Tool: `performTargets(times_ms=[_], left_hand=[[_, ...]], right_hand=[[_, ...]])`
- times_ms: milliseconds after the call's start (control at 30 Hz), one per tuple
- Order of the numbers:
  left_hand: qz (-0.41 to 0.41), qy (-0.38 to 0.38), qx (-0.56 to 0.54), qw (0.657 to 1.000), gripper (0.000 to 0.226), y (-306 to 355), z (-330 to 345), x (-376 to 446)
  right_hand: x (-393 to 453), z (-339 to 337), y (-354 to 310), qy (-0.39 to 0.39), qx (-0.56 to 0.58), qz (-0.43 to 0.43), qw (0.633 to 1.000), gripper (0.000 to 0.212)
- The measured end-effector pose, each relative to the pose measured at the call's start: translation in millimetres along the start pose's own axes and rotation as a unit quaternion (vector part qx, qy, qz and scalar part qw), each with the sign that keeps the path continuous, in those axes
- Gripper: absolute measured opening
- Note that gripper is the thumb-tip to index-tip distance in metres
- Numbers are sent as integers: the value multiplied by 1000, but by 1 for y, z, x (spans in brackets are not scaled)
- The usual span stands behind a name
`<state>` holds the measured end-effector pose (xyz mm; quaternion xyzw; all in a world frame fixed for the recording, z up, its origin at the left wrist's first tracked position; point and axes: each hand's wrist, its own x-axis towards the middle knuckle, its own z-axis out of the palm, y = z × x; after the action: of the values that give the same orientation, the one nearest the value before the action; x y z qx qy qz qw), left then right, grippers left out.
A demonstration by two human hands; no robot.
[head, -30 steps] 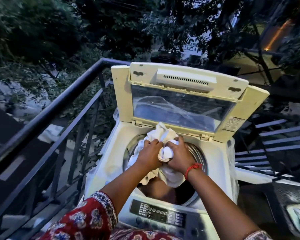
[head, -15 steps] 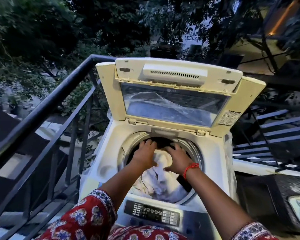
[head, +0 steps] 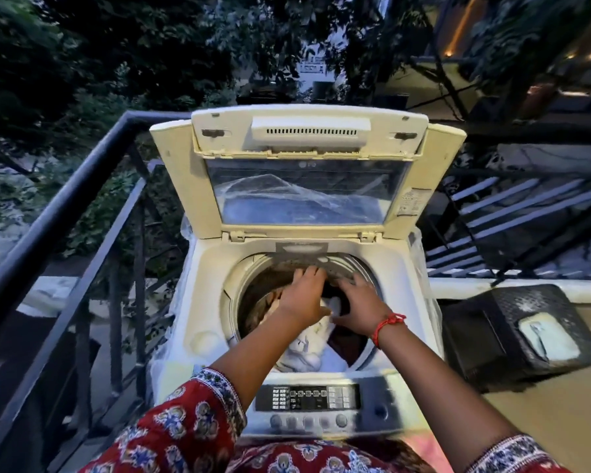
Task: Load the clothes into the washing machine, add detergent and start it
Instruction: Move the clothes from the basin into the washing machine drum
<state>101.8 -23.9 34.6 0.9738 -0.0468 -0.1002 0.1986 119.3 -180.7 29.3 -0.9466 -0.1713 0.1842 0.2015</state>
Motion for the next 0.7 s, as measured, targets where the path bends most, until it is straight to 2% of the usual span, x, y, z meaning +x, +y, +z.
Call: performTargets(times_ms=[167,367,500,700], left_hand=[[79,-17,-17,997,66,36,16,0],[161,-83,-25,983,86,112,50,-9],[220,-109,-18,969,75,176,76,-25],[288,-113,7,951,75,270,133,-43]], right_hand=[[-39,3,18,49,26,64,996,77],[-110,2,66,119,57,166,977,68],[-172,-1,111,155,56,238,957,73],[-255,2,191,187,87,287,935,77]])
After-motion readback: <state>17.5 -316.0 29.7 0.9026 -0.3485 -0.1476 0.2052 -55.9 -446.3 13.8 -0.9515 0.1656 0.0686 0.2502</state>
